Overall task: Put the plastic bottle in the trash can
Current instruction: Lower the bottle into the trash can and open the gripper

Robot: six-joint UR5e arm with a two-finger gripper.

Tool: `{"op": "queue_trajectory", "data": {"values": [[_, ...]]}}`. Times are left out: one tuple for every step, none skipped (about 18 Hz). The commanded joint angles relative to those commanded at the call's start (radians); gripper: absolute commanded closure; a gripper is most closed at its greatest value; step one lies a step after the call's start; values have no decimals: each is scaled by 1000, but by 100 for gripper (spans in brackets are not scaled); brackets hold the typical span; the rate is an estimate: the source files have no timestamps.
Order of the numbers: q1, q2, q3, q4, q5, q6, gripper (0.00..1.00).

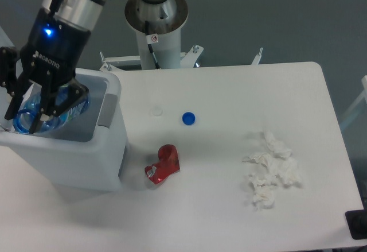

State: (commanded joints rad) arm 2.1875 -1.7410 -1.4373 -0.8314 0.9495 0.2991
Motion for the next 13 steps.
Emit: {"op": "queue_trajectory", "data": {"values": [[0, -2, 2, 0, 0, 0, 90], [0, -5, 0, 0, 0, 0, 89], [0, -11, 0, 2, 0, 5, 88], [-2, -24, 0, 8, 0, 26, 85], [-2, -28, 2, 8, 0, 26, 85], [-3, -28, 2, 8, 0, 28, 84], [-3, -26, 0, 8, 0, 28, 83], [-3, -26, 2, 8, 0, 29, 74], [-3, -26, 2, 8, 0, 38, 65], [-3, -26, 2, 8, 0, 49, 58], [-3, -26, 2, 8, 0, 60, 48], [-3, -25, 2, 8, 0, 66, 36], [-3, -23, 2, 8, -2, 66, 7]]}}
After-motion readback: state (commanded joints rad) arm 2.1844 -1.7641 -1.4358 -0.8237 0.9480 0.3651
